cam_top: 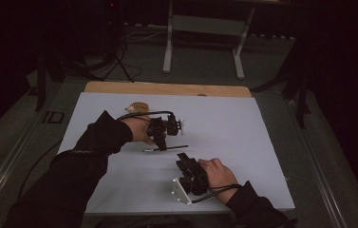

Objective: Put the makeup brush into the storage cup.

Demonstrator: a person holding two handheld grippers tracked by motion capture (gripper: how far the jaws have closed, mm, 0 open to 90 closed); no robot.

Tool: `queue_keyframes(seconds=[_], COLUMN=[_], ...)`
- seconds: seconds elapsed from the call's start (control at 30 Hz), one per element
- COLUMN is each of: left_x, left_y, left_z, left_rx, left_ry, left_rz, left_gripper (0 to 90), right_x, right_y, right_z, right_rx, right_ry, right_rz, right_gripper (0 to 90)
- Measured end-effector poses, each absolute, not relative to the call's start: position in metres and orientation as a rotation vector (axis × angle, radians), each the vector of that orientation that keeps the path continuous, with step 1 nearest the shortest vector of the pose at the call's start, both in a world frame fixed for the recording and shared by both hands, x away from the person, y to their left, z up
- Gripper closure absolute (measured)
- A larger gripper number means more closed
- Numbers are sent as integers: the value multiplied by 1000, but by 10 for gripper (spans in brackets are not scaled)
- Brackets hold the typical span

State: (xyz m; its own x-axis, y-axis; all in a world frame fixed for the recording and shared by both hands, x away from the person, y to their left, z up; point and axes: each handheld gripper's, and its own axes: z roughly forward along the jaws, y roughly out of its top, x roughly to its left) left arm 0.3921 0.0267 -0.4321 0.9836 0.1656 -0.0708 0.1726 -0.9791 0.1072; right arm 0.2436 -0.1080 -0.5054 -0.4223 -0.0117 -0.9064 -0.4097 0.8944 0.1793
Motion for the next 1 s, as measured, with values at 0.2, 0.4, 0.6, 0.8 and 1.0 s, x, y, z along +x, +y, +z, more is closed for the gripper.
queue_keyframes(seconds=[0.2, 0.4, 0.6, 0.8, 1.0], left_x=[392, 393, 392, 390, 394], left_y=[23, 21, 18, 27, 45], left_z=[-428, -426, -423, -413, -386], left_rx=[3003, 2987, 2978, 2850, 2702], left_ry=[254, 266, 261, 216, 305], left_rz=[-69, -90, -59, 40, 102], left_gripper=[853, 853, 853, 738, 566], right_x=[256, 267, 272, 276, 292], right_y=[-89, -80, -77, -82, -95], right_z=[-513, -513, -514, -510, -499], right_rx=[-318, -298, -303, -268, -103], right_ry=[1911, 1884, 1892, 1910, 2012], right_rz=[317, 250, 228, 245, 329], right_gripper=[674, 748, 834, 860, 860])
